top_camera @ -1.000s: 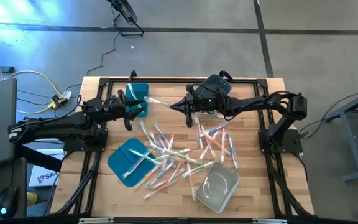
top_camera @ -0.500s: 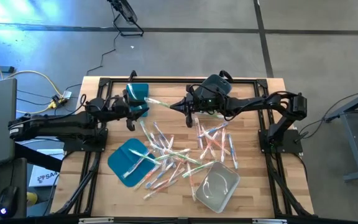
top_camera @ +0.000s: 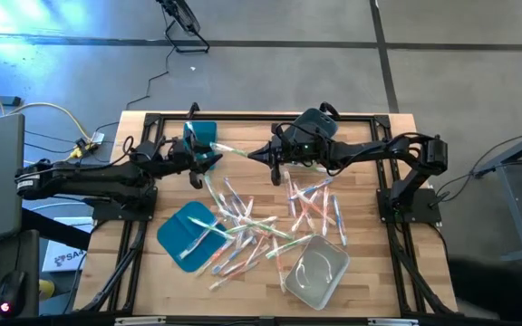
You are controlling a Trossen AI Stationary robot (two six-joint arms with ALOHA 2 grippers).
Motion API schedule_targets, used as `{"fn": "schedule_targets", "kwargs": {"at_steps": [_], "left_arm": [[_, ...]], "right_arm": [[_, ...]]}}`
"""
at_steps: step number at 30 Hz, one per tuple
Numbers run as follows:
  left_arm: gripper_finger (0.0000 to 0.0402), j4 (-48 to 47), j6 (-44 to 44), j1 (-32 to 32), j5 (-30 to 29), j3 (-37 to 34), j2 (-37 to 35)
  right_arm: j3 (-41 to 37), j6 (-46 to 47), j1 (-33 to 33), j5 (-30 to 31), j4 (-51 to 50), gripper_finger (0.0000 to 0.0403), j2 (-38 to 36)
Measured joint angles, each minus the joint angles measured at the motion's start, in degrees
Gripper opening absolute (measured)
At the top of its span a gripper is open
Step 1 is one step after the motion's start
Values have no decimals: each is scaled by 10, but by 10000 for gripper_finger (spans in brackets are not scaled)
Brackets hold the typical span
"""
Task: Pick & Place Toothbrushes
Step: Put the green toothbrush into the blue bin
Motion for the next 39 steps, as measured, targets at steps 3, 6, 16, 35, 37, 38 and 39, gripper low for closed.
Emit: {"fn": "schedule_targets", "kwargs": {"at_steps": [3,6,16,35,37,38,39], "left_arm": [[150,8,0,0,0,0,3],[150,8,0,0,0,0,3],[150,47,-2,0,2,0,39],[150,109,-3,0,2,1,81],[150,109,-3,0,2,1,81],[150,109,-3,0,2,1,81],[150,109,-3,0,2,1,81]], "right_arm": [[0,0,0,0,0,3,0],[0,0,0,0,0,3,0],[0,0,0,0,0,3,0],[0,2,0,2,-1,3,0],[0,3,0,2,-1,3,0],[0,3,1,2,-1,3,0],[0,3,2,2,-1,3,0]]}}
